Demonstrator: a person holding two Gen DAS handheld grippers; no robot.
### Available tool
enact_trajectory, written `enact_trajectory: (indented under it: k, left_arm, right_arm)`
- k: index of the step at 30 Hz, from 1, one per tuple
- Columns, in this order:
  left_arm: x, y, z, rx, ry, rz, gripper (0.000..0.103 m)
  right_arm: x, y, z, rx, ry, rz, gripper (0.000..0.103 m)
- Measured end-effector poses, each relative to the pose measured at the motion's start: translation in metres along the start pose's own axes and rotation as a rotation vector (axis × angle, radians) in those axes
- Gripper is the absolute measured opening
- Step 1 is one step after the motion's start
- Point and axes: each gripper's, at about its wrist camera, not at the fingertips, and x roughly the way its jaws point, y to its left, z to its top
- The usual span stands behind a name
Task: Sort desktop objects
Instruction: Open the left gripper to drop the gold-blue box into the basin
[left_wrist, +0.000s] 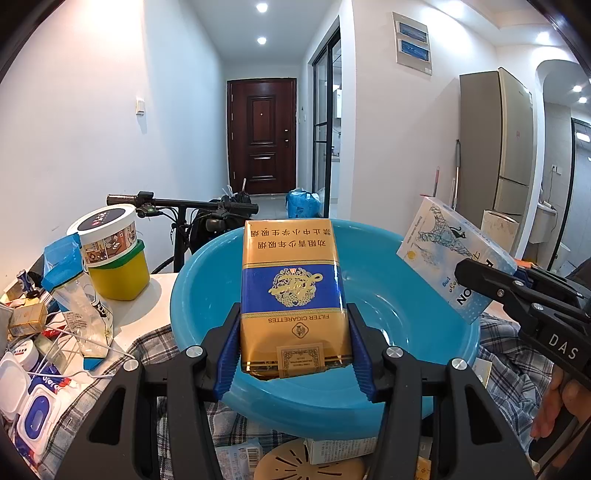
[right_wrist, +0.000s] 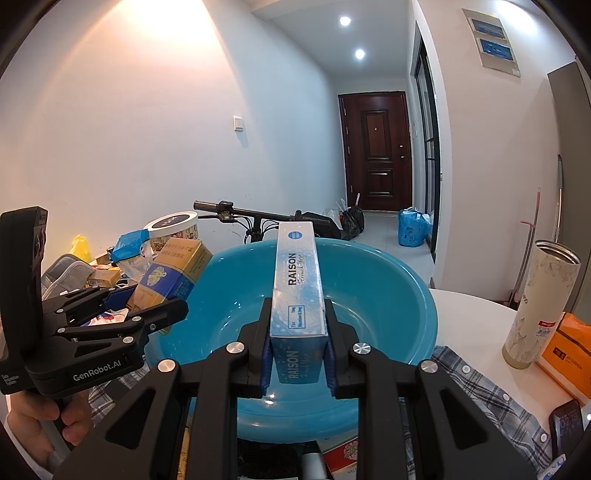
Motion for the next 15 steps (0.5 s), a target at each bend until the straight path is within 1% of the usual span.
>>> enact_trajectory:
  k: [3, 4, 5, 6, 7, 9, 11, 15]
  left_arm:
    - [0.0, 0.0, 0.0001, -0.002, -0.002, 0.005, 0.054]
    - [0.0001, 0.0002, 0.0001, -0.005, 0.0, 0.012, 0.062]
    - [0.0003, 0.0005, 0.0003, -0.01, 0.004, 0.017, 0.077]
    - [0.0007, 0.001, 0.0007, -0.015, 0.009, 0.027, 0.088]
    - [0.0, 0.0018, 0.0008, -0.018, 0.007, 0.037, 0.103]
    - [-0.0036, 0.0028, 0.0012, -0.015, -0.014, 0.062, 0.103]
    - [-0.0057, 0.0028, 0.0021, -0.012, -0.021, 0.062, 0.103]
    - [-0.003, 0.0032, 0.0019, -0.011, -0.008, 0.057, 0.103]
  right_arm:
    - [-0.0007, -0.0001, -0.0002, 0.0, -0.001, -0.001, 0.021]
    - [-0.0013, 0.0, -0.0001, -0.001, -0.005, -0.006, 0.021]
    - [-0.0025, 0.0003, 0.0003, -0.003, -0.013, -0.014, 0.021]
    - [-0.004, 0.0002, 0.001, -0.003, -0.02, -0.014, 0.021]
    - [-0.0053, -0.0003, 0.0014, 0.0, -0.024, -0.011, 0.021]
    - [-0.0063, -0.0012, 0.0013, 0.004, -0.029, -0.014, 0.021]
    - [-0.0049, -0.0021, 0.001, 0.007, -0.024, -0.012, 0.021]
    - [-0.0041, -0.0004, 0.0012, 0.002, -0.02, -0.012, 0.021]
